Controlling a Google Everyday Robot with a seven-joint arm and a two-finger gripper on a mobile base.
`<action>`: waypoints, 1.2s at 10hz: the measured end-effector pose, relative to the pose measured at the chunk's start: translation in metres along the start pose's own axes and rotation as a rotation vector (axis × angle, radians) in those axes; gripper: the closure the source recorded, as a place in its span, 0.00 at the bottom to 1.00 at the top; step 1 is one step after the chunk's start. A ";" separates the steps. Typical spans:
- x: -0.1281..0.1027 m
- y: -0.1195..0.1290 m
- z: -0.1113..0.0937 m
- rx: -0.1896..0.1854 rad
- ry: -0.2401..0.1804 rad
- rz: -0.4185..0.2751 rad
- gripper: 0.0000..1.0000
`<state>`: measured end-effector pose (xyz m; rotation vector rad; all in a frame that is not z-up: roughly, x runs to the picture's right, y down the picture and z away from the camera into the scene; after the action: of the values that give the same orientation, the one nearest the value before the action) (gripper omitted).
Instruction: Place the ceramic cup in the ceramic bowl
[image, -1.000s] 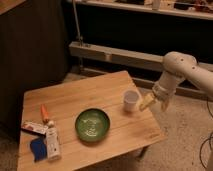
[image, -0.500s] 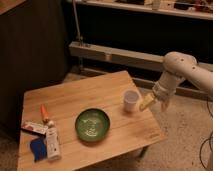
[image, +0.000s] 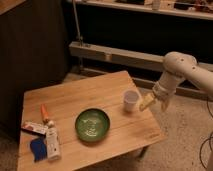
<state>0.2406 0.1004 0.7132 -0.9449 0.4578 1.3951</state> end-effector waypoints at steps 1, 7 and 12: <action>0.000 0.000 0.000 0.000 0.000 0.000 0.26; -0.008 0.009 -0.034 0.052 -0.110 -0.016 0.26; -0.045 0.058 -0.145 0.130 -0.313 -0.095 0.26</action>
<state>0.2137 -0.0461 0.6477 -0.6211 0.2608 1.3789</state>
